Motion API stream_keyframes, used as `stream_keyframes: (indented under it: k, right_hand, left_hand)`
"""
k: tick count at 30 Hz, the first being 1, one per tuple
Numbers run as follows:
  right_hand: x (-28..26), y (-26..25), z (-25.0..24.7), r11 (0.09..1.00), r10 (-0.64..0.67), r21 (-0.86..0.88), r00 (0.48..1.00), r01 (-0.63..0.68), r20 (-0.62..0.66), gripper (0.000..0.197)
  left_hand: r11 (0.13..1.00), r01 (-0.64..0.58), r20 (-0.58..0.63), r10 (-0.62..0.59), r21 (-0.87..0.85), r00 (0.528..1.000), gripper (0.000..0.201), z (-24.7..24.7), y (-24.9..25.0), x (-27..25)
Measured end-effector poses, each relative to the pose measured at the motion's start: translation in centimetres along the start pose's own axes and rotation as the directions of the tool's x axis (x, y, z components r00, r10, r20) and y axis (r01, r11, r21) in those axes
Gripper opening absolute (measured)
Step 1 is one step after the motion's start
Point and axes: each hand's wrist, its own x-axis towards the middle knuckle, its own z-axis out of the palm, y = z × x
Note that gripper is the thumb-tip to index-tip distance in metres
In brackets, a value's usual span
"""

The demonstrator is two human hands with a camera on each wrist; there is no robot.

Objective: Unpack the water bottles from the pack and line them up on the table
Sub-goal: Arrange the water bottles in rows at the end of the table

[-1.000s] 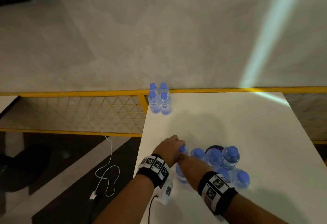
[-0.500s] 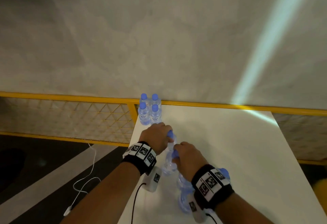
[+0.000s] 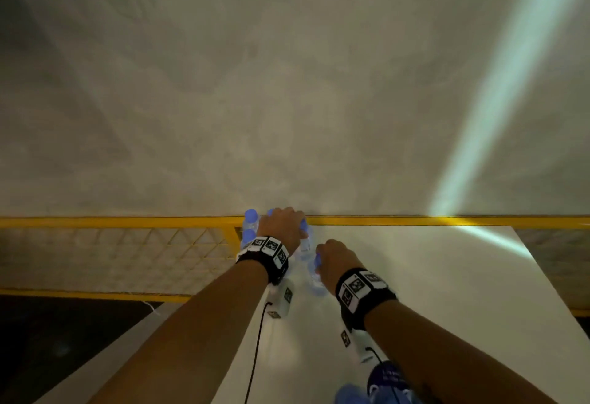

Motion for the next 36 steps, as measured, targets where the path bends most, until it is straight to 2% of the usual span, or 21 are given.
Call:
stream_keyframes:
  k: [3,5,11,16,18,20,23,25,27,28,29,30,31,32,33,34,36]
  right_hand:
    - [2.3,0.2,0.8,0.999,-0.025,-0.024,0.999,0.025,0.024,0.033]
    - [3.8,0.2,1.2,0.999,-0.03,-0.018,0.999,0.03,0.011,0.031]
    - [6.4,-0.9,1.7,0.998,-0.05,0.024,0.999,0.05,-0.006,0.033]
    - [7.2,-1.4,2.0,0.988,-0.008,0.155,1.0,0.01,-0.011,0.042]
    - [7.1,-1.5,2.1,0.993,-0.011,0.122,1.0,0.013,-0.015,0.038]
    - [7.0,-1.5,2.2,0.994,-0.031,0.107,0.999,0.033,-0.022,0.036]
    - [6.8,-1.3,2.2,0.994,-0.04,0.102,0.999,0.042,-0.016,0.03]
    - [6.6,-0.9,2.3,0.994,-0.063,0.086,0.998,0.062,0.005,0.03]
    - [5.8,-0.4,2.1,0.994,-0.042,0.096,0.999,0.044,-0.03,0.032]
    - [5.0,-0.1,2.0,0.991,-0.022,0.132,0.998,0.029,-0.052,0.031]
    - [3.9,0.2,1.9,0.989,-0.019,0.148,0.998,0.027,-0.053,0.029]
    - [2.7,0.6,2.0,0.986,-0.04,0.16,0.997,0.051,-0.069,0.03]
    - [0.9,1.1,2.1,0.982,-0.069,0.169,0.996,0.079,-0.062,0.032]
    - [-1.3,1.4,1.9,0.978,-0.115,0.17,0.992,0.121,-0.047,0.033]
    - [-3.5,1.9,1.9,0.972,-0.162,0.168,0.986,0.164,-0.029,0.033]
    - [-5.6,2.5,1.9,0.965,-0.193,0.175,0.981,0.195,-0.026,0.032]
    - [-10.2,3.3,2.0,0.966,-0.204,0.17,0.979,0.196,0.031,0.031]
  left_hand:
    - [0.999,0.046,-0.017,-0.045,0.009,0.999,0.02,1.6,-0.9,1.8]
    - [0.997,0.073,-0.011,-0.073,-0.001,0.997,0.009,2.2,-1.2,2.7]
    - [0.999,0.006,-0.043,-0.008,-0.039,0.999,0.019,2.7,-1.8,4.1]
    - [0.999,0.009,-0.01,-0.01,-0.049,1.0,0.019,3.0,-2.1,4.5]
    - [0.998,0.022,-0.011,-0.023,-0.062,1.0,0.018,3.1,-2.3,4.5]
    - [0.997,0.023,0.007,-0.023,-0.072,1.0,0.029,2.8,-2.1,4.3]
    - [0.993,0.026,0.077,-0.017,-0.111,0.997,0.056,2.5,-2.0,3.7]
    - [0.985,0.029,0.034,-0.024,-0.171,0.999,0.061,2.1,-2.0,2.6]
    - [0.98,0.017,-0.053,-0.028,-0.197,0.998,0.058,1.0,-1.5,0.9]
    - [0.978,-0.036,-0.066,0.023,-0.204,0.998,0.056,0.3,-1.0,-0.5]
    - [0.947,-0.158,-0.075,0.143,-0.279,0.987,0.053,-0.5,0.0,-2.3]
    - [0.869,-0.268,-0.1,0.249,-0.415,0.963,0.05,-0.9,1.2,-4.3]
    - [0.785,-0.353,-0.194,0.294,-0.509,0.936,0.045,-0.1,1.6,-5.8]
    - [0.811,-0.325,-0.228,0.242,-0.487,0.943,0.041,-0.2,2.3,-7.3]
    - [0.873,-0.278,-0.223,0.201,-0.401,0.954,0.038,0.4,2.6,-8.6]
    - [0.894,-0.228,-0.207,0.157,-0.385,0.966,0.035,1.1,2.8,-10.2]
    - [0.859,-0.251,-0.094,0.234,-0.446,0.968,0.032,2.4,4.3,-13.8]
